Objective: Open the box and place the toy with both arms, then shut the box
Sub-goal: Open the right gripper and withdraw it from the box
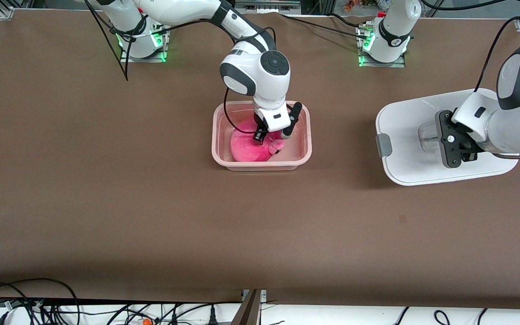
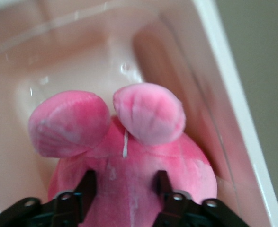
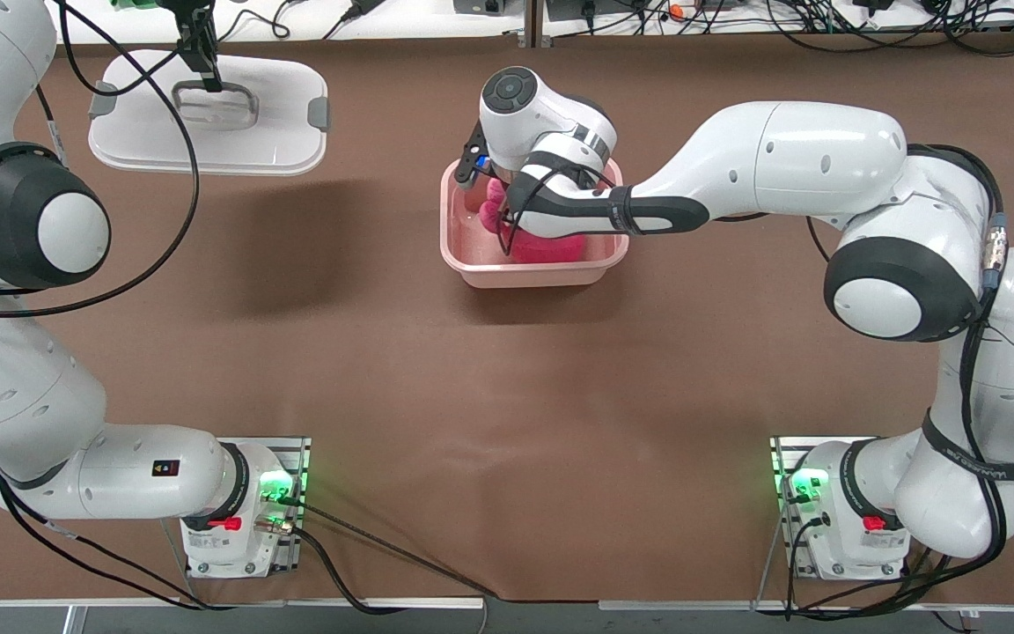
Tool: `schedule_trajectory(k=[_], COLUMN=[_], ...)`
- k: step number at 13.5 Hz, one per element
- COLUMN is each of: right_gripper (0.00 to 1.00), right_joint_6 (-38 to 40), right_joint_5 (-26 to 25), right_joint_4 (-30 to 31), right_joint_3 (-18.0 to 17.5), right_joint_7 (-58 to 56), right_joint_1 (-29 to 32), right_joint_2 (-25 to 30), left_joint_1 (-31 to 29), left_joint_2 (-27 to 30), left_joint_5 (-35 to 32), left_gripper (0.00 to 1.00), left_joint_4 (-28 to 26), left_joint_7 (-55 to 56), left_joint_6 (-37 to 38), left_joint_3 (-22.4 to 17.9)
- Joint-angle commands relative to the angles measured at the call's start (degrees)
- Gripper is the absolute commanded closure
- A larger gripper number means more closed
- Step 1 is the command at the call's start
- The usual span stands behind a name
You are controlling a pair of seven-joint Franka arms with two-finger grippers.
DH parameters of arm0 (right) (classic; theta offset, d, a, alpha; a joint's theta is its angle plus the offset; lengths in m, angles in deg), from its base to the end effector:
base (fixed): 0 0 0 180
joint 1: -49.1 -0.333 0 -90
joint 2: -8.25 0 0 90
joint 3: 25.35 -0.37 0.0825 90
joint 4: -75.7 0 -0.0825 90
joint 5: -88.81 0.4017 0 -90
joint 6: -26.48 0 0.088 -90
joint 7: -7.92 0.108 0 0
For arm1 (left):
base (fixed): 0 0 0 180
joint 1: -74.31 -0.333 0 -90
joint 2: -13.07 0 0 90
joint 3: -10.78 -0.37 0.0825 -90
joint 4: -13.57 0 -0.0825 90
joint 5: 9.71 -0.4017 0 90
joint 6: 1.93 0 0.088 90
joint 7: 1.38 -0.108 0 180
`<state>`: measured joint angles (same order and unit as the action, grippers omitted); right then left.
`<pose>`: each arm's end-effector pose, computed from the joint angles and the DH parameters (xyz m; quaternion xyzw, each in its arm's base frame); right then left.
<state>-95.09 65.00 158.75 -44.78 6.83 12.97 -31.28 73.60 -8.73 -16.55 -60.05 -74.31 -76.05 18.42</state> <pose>0.4957 0.5902 0.3309 0.8429 0.5331 0.0454 0.0573 0.6627 -0.0476 0.5594 0.7570 -0.6263 -0.1723 0.0710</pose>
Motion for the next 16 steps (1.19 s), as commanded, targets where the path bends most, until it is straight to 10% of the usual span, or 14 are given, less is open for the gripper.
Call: schedule_trajectory(k=[1,9,13,16], right_gripper=[0.00,0.00,0.00,0.00], right_joint_6=[-1.7,6.2,16.3,23.4], right_joint_5=[-0.6,10.4,17.4,27.7], right_joint_4=[-1.2,-2.0,-1.8,-0.1], right_joint_3=[0.1,3.9,14.8,25.1], right_joint_7=[9.2,9.2,10.1,9.8], right_joint_1=[-1.4,8.3,9.6,9.5], right_joint_2=[-0.6,15.2,23.4,29.4], left_joint_1=[0.2,0.1,0.1,0.9], left_joint_2=[0.2,0.4,0.6,-0.1], left_joint_5=[1.1,2.1,6.3,10.2], left_gripper=[1.00,1.00,1.00,1.00], left_joint_4=[0.9,1.0,1.0,1.0], left_joint_7=[0.2,0.0,-0.3,1.6], left_joint_6=[0.3,0.5,1.5,0.4], left_joint_3=[-0.3,-0.1,0.3,7.8])
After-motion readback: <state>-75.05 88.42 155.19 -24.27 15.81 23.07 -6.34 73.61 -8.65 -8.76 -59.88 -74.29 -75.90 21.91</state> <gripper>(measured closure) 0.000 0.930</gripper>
